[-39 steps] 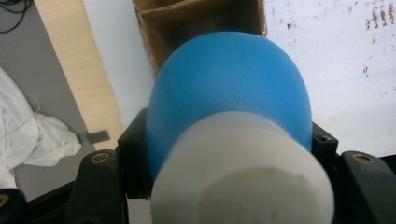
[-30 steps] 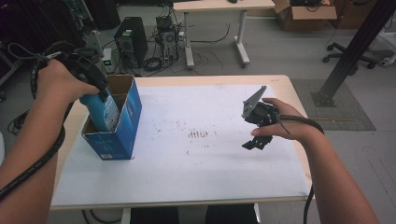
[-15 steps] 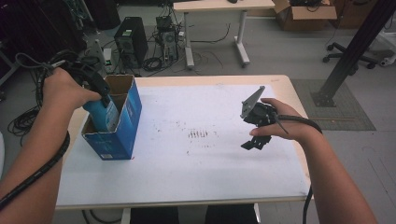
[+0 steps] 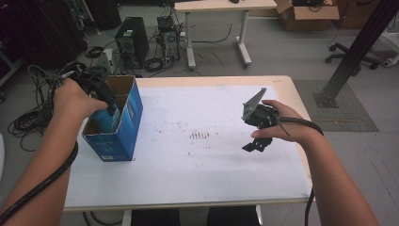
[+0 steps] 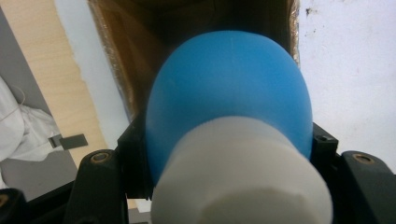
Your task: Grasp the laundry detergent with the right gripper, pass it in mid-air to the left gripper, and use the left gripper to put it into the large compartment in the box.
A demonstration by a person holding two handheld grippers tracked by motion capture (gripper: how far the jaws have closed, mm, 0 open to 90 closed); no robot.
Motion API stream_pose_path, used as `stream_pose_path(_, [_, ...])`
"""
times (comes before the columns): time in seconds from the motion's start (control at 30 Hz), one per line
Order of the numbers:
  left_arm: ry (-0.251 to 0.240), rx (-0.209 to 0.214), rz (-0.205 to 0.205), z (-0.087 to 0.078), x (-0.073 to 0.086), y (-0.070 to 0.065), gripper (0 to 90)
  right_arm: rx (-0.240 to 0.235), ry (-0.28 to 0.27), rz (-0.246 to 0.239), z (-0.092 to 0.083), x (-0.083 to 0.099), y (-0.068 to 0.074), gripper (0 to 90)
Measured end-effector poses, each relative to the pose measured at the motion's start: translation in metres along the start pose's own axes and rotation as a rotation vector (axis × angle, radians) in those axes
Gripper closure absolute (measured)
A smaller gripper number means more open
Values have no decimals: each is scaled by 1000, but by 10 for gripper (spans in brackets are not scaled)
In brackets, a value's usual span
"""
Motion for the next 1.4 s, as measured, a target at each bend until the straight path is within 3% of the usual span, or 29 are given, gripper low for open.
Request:
stream_pose_path(0.47, [19, -22, -18, 27, -8, 1, 377, -9, -8, 3, 7, 3, -1, 34])
stream_pose_path(0.73, [21, -13, -18, 40, -11, 2, 376, -9, -8, 2, 9, 4, -1, 34])
stream_pose_path(1.4, [7, -14, -12, 46, -14, 3, 374, -4, -13, -2, 9, 4, 1, 34])
Point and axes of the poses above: each handheld gripper's, and its own axes: z roughly forward along the jaws, x roughly out of its underside, y roughly to its left, the point moved 5 cm from there along z, roughly forward along the jaws, and after that the axes turned 14 degrees about y, right-handed, at the moved point
